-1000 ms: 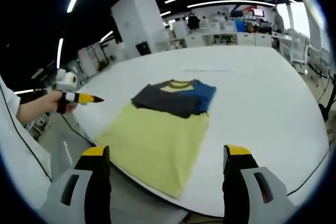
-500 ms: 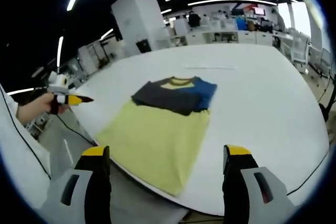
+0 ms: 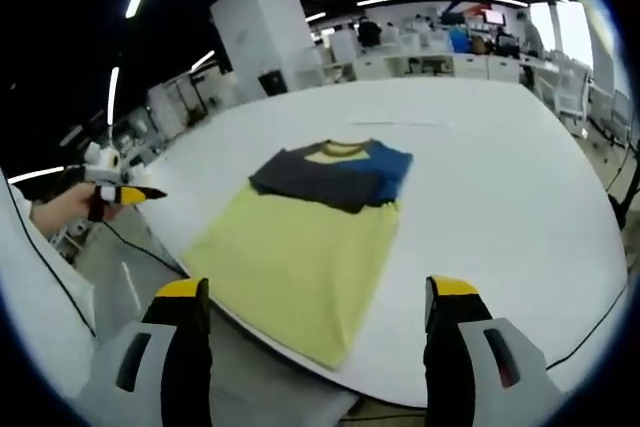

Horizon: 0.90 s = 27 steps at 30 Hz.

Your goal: Fold the garment on the visible template until the final outline fits inside the template.

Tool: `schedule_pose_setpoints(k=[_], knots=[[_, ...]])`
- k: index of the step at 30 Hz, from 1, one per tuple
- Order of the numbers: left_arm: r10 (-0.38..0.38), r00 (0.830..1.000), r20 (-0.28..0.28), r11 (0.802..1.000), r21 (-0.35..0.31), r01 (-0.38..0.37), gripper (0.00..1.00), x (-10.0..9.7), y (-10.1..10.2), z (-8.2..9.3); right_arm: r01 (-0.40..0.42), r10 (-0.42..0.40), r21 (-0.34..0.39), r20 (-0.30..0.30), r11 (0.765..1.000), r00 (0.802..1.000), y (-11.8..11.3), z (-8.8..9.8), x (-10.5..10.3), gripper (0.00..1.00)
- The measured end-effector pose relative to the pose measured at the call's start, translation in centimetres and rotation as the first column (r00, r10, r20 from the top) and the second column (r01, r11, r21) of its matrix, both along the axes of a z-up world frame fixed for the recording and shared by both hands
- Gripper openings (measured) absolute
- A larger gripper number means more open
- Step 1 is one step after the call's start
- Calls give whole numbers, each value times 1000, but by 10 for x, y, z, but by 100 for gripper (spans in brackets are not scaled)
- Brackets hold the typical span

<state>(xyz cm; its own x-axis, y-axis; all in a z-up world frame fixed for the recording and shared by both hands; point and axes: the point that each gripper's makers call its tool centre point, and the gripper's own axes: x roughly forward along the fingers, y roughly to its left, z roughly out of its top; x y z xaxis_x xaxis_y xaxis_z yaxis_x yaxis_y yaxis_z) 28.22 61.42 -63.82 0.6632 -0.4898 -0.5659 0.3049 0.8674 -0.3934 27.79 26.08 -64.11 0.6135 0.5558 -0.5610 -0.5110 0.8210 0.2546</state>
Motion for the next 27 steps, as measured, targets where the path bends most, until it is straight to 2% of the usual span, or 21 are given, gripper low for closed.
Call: schedule_pose_setpoints(k=[16, 27], knots=[[-16, 999, -46, 1000, 11, 17, 97, 0, 0, -12, -2, 2, -2, -24, 1000, 1000, 0, -6, 0, 86], [-37, 995, -97, 998, 38, 40, 84, -8, 1, -35, -9, 10, 7, -59, 1000, 998, 5, -18, 1, 81]])
